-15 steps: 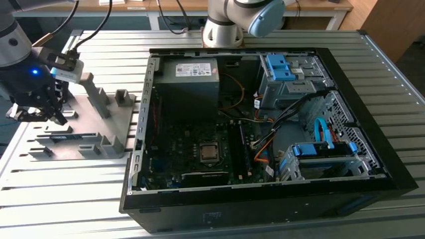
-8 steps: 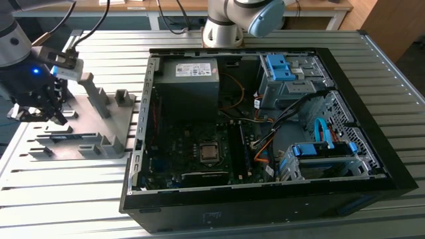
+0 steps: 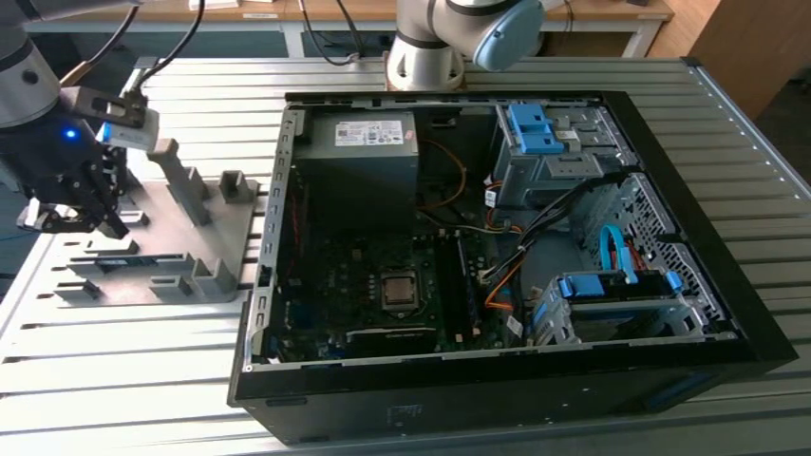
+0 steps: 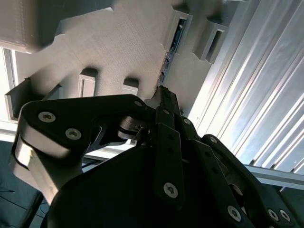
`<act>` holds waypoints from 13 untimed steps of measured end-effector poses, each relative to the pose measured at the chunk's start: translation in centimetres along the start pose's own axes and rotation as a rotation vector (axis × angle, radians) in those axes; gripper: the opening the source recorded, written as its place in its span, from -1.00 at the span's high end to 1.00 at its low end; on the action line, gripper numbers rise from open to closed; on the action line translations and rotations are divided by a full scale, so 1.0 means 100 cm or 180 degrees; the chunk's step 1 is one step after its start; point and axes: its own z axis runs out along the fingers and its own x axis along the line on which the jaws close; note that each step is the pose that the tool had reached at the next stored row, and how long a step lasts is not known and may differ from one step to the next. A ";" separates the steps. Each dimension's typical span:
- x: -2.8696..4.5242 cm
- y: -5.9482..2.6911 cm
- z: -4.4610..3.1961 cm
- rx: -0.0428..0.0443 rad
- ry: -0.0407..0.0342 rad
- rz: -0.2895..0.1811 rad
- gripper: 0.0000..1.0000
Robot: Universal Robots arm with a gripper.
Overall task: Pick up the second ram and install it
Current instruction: 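Pick up the second ram and move it above second insertion slot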
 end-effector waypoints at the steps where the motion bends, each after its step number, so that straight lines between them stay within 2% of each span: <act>1: 0.0000 0.0000 0.0000 0.0001 0.0001 -0.0026 0.80; 13: 0.0000 0.0000 0.0000 0.0009 0.0006 -0.0313 0.80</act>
